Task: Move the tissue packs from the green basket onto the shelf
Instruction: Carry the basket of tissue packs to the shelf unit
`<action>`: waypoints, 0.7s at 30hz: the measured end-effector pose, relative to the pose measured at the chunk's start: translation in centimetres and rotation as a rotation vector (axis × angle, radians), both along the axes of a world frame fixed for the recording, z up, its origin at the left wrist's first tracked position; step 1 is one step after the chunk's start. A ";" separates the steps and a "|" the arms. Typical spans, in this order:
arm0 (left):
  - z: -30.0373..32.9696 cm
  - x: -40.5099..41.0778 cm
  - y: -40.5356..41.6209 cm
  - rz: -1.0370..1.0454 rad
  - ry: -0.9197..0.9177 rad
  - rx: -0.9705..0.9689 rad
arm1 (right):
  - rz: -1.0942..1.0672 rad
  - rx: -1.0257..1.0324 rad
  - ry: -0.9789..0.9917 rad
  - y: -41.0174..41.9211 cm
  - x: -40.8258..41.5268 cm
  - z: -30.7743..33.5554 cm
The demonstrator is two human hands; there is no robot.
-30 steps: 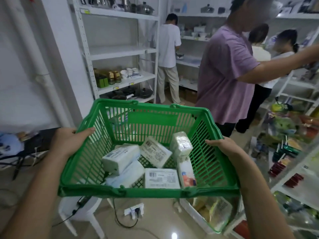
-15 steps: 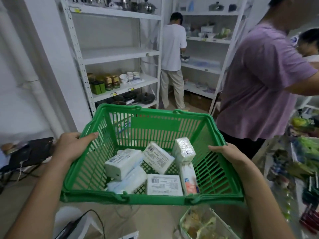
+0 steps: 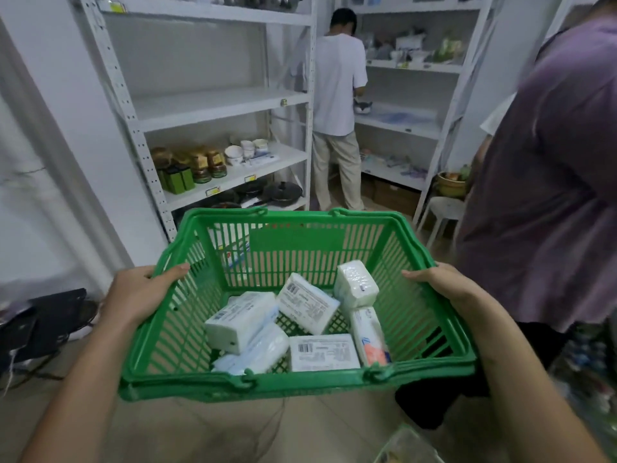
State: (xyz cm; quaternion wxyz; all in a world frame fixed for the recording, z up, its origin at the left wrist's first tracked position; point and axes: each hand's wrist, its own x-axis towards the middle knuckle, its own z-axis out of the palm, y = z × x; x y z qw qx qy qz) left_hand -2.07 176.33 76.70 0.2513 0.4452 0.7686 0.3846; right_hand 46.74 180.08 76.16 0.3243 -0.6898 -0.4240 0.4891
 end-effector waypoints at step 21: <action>-1.5 3.4 26.9 0.019 -0.047 -0.017 | 0.010 0.018 0.043 27.2 3.5 -0.6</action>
